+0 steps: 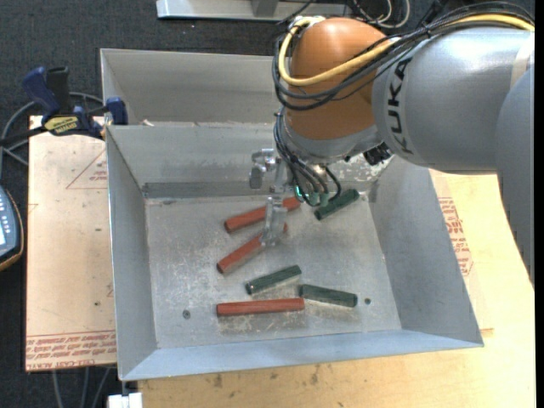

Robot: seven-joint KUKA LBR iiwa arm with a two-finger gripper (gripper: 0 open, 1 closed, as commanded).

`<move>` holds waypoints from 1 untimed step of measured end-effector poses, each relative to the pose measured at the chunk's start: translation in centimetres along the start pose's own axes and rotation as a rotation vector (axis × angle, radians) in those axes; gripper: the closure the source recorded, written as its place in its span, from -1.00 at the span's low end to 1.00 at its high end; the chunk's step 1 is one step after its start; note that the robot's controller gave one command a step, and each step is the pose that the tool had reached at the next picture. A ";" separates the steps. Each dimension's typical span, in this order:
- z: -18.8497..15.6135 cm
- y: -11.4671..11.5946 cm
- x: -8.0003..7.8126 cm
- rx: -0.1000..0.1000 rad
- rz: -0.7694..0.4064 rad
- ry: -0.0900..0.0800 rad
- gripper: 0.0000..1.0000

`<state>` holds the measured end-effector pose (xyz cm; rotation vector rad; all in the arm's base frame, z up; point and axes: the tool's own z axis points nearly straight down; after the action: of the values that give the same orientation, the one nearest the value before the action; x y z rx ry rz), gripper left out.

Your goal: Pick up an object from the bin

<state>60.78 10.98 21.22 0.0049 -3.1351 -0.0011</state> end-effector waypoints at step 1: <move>14.2 -2.3 0.4 -0.004 0.073 -0.007 -1.00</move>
Offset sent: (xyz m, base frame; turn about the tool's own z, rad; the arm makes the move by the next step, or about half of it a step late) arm -0.0058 -0.0240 -0.1422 0.0722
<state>60.32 8.73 7.05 -0.1101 -3.1398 -0.0073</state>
